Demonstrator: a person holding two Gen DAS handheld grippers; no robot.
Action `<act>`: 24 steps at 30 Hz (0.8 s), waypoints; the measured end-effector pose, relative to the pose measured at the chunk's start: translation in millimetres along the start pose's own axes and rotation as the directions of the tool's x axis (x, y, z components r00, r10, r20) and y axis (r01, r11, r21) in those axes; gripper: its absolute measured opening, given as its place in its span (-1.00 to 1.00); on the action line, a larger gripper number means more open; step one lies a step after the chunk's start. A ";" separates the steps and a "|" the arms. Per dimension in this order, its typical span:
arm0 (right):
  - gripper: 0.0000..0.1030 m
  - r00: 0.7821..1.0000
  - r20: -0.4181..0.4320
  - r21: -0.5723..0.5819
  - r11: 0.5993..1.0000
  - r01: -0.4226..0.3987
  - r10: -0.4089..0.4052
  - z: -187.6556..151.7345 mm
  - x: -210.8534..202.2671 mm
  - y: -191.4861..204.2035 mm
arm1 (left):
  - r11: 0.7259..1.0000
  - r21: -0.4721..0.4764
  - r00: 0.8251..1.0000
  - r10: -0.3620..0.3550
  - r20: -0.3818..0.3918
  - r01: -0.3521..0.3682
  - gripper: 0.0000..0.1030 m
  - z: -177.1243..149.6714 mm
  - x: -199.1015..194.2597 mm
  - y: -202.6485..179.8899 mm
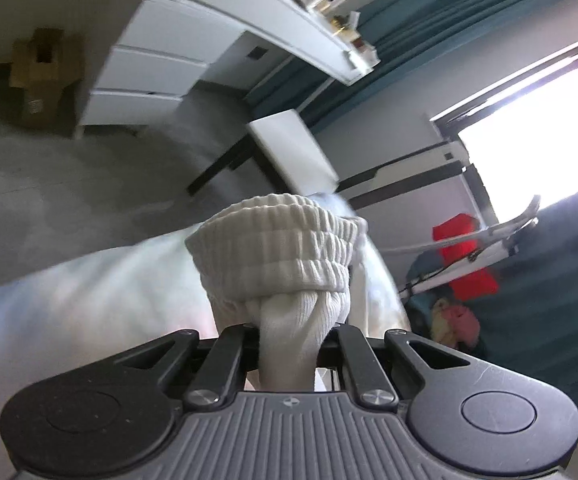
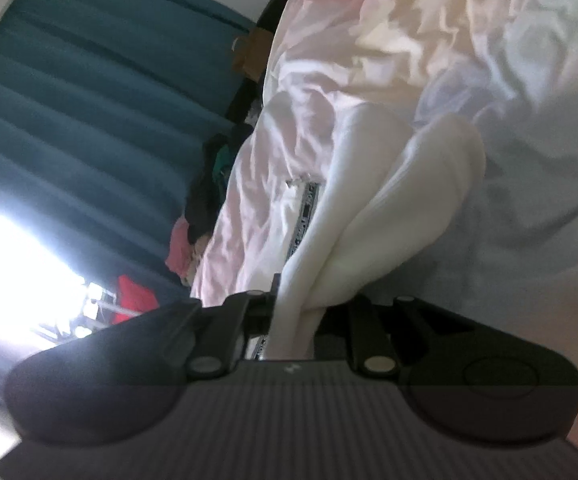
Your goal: Fold clothes
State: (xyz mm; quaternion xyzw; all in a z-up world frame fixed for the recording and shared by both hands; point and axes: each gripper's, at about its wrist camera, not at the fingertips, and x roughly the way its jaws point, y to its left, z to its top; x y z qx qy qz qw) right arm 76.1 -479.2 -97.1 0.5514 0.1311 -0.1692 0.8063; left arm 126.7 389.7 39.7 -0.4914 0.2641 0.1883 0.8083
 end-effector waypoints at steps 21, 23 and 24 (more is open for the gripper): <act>-0.49 0.985 -0.173 0.236 0.970 0.063 -0.021 -6.3 -34.0 -74.1 | 0.895 0.411 0.981 0.196 -0.007 -0.176 0.26 -77.7 -84.0 99.0; 0.08 0.986 -0.168 0.231 0.973 0.017 0.023 -5.7 -31.6 -71.2 | 0.852 0.481 0.976 0.214 0.043 -0.208 0.42 -89.1 -98.7 89.7; 0.24 0.985 -0.164 0.227 0.974 -0.011 0.049 -5.9 -31.1 -69.4 | 0.834 0.507 0.975 0.211 0.066 -0.215 0.48 -95.4 -106.5 84.3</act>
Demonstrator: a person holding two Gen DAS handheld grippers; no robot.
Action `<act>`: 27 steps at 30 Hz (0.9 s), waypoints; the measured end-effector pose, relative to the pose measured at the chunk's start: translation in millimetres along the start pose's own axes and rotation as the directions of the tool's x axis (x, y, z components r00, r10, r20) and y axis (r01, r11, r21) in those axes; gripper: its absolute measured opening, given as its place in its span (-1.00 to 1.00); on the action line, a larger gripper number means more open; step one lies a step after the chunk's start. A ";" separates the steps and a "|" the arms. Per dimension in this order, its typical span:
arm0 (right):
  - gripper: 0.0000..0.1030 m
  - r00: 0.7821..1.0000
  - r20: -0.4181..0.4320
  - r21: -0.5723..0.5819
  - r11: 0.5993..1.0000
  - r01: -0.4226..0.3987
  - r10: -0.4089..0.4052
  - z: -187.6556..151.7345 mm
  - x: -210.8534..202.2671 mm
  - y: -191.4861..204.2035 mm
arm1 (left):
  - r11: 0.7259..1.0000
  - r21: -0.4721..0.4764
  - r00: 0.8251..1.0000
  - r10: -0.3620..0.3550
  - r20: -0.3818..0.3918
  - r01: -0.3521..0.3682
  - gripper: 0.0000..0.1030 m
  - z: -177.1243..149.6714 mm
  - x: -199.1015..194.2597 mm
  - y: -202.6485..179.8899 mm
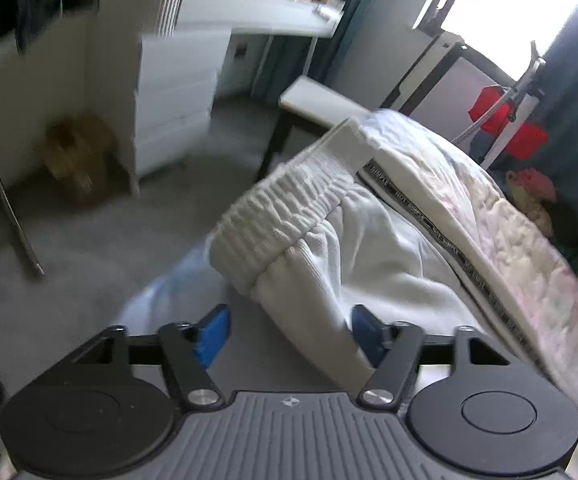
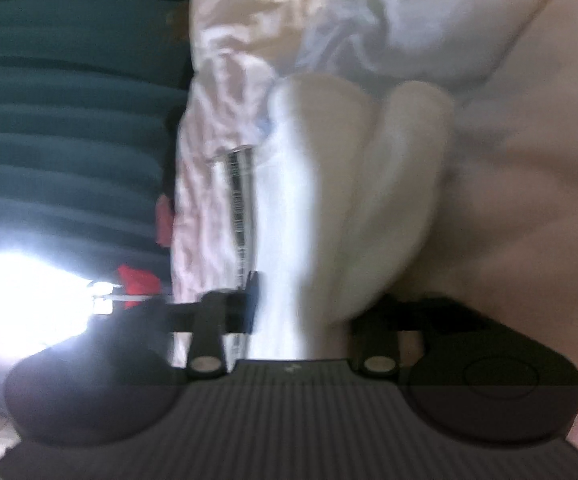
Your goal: Fold clothes
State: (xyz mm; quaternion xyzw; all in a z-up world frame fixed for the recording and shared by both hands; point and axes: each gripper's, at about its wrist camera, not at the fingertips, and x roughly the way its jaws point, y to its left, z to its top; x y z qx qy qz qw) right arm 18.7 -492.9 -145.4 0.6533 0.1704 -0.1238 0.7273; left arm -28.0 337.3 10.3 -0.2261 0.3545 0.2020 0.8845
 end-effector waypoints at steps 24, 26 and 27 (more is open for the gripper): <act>0.62 0.988 0.041 -0.158 0.977 -0.142 0.150 9.4 3.1 6.3 | 0.860 0.491 0.984 -0.173 0.030 0.136 0.64 -155.6 65.1 -295.9; 0.62 0.984 0.065 -0.207 0.967 -0.148 0.164 9.6 6.2 15.7 | 0.829 0.550 0.988 -0.151 0.035 0.107 0.66 -167.4 72.7 -301.9; 0.62 0.981 0.082 -0.238 0.960 -0.150 0.174 9.8 7.5 21.0 | 0.822 0.560 0.989 -0.145 0.033 0.102 0.69 -172.0 75.9 -302.0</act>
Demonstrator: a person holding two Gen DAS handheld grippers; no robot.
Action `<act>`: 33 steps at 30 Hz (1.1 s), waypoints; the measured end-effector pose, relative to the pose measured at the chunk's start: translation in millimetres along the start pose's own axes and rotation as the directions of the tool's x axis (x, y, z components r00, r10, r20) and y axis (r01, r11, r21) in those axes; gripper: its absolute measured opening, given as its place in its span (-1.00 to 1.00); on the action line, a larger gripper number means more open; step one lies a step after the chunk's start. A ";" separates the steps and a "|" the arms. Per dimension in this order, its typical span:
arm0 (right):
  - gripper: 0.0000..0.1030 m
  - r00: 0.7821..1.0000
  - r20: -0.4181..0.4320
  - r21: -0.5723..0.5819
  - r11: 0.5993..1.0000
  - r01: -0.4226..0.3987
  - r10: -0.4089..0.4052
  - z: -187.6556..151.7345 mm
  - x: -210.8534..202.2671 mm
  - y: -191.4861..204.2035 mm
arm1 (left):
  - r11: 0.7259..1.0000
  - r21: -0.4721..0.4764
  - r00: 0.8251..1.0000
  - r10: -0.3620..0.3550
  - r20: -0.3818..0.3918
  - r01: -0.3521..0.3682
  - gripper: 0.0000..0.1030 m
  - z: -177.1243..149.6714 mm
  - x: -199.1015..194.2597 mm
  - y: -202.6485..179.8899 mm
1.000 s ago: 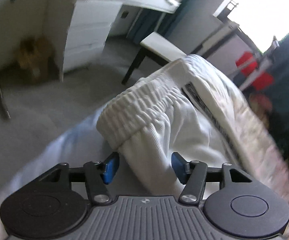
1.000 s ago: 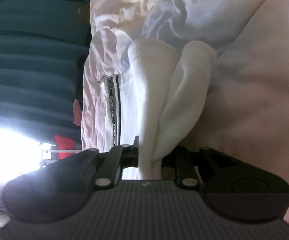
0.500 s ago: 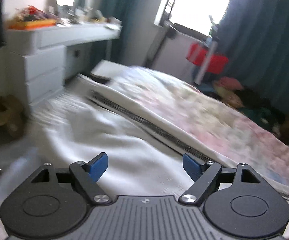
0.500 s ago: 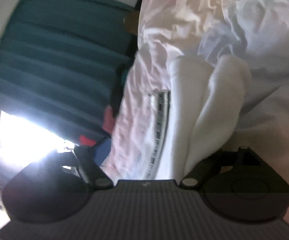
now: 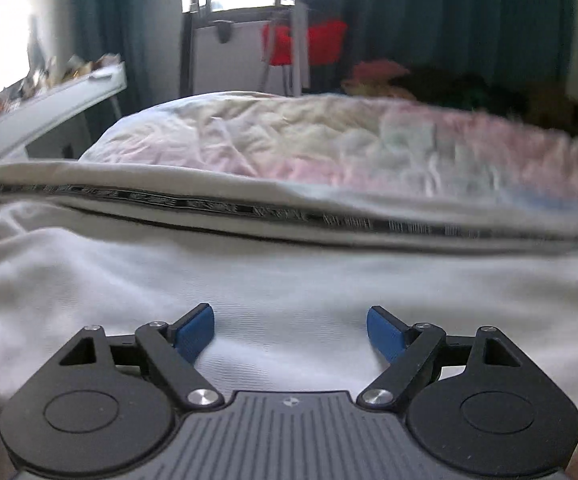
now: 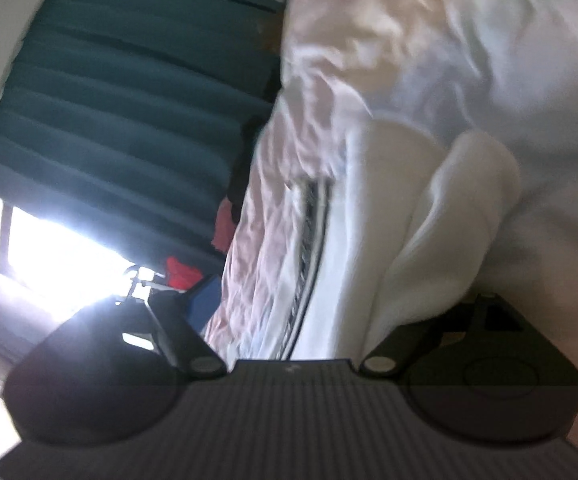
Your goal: Fold clothes
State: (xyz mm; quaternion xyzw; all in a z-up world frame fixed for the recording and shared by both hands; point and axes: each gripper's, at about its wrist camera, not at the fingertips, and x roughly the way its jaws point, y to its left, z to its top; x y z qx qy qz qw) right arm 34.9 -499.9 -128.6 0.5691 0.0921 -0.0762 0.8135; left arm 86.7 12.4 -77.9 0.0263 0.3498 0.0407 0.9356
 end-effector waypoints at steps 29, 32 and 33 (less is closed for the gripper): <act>-0.74 0.977 0.212 -0.919 0.337 0.206 -0.019 -152.2 0.4 168.5 | 0.995 -0.088 0.999 -0.051 -0.006 0.050 0.78 4.4 0.4 17.0; -0.74 0.993 0.097 -0.988 0.126 0.089 0.061 -217.2 -7.4 185.6 | 0.993 -0.103 0.999 -0.051 -0.011 0.050 0.78 6.7 -3.3 20.9; -0.74 0.996 0.052 -0.998 0.045 0.049 0.076 -240.0 -10.9 186.5 | 0.993 -0.107 0.999 -0.050 -0.015 0.048 0.78 7.5 -4.8 22.5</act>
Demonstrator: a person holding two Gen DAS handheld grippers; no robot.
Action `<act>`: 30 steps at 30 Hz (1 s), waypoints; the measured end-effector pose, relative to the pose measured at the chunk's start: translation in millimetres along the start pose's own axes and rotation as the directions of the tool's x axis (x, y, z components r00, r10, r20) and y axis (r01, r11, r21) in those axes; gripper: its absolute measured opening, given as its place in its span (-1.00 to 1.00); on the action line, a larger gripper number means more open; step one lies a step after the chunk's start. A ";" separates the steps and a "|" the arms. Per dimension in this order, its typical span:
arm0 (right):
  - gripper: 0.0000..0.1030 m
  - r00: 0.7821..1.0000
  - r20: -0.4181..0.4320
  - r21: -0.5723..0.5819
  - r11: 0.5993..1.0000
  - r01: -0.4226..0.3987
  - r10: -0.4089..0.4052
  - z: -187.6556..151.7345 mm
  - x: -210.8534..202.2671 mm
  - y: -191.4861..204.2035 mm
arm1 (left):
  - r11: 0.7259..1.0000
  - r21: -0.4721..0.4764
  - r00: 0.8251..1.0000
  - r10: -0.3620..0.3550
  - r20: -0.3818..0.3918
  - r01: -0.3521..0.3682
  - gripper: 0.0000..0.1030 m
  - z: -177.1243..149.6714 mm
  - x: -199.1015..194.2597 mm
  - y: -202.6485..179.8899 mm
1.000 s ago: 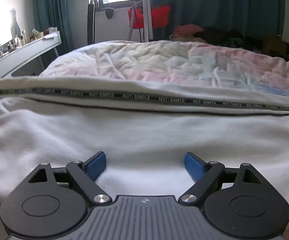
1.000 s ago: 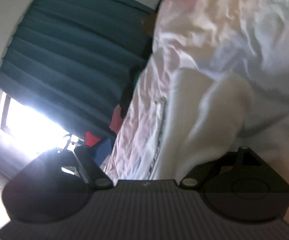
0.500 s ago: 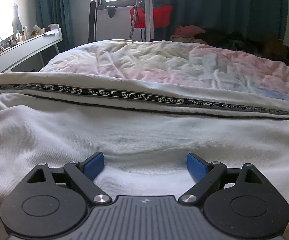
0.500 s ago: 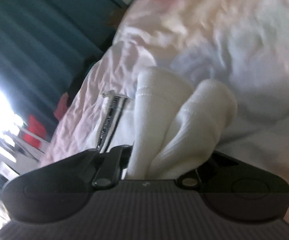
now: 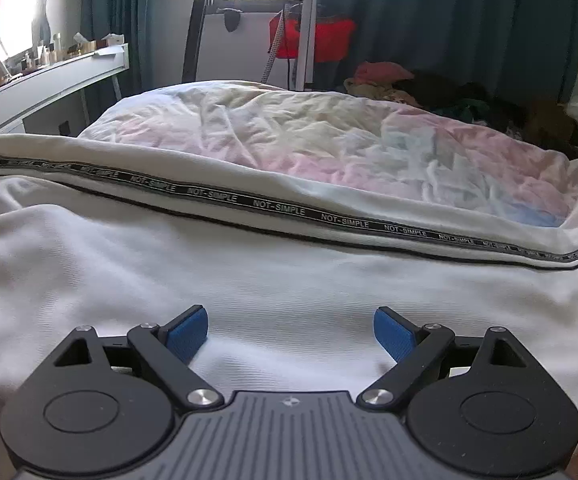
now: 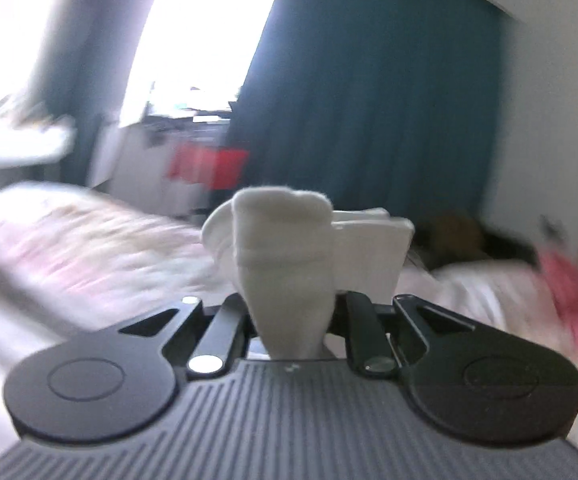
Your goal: Fold clothes
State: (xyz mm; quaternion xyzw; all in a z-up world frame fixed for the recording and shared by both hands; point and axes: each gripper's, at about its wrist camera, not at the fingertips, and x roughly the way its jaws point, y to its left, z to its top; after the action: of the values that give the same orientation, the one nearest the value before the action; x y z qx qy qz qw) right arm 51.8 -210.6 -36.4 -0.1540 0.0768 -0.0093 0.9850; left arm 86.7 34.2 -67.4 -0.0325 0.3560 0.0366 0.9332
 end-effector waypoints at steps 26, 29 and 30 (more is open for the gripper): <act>-0.74 0.940 -0.173 -0.322 0.886 -0.335 0.293 -46.0 -15.5 136.5 | 0.991 -0.129 0.997 -0.045 -0.056 0.038 0.79 12.2 0.7 28.6; -0.74 0.922 -0.119 -0.335 0.860 -0.386 0.368 -38.9 -30.9 143.6 | 0.987 -0.154 0.997 -0.057 -0.056 0.048 0.79 14.3 -0.3 33.4; -0.74 0.912 -0.113 -0.349 0.843 -0.409 0.395 -37.9 -35.3 148.8 | 0.986 -0.160 0.997 -0.059 -0.056 0.049 0.79 14.7 -0.7 34.6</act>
State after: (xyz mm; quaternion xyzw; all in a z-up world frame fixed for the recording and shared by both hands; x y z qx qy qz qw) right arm 10.3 -78.8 -112.2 -0.3146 0.1259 0.2089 0.9174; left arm 92.8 69.8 -57.2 -0.1173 0.3790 0.0386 0.9171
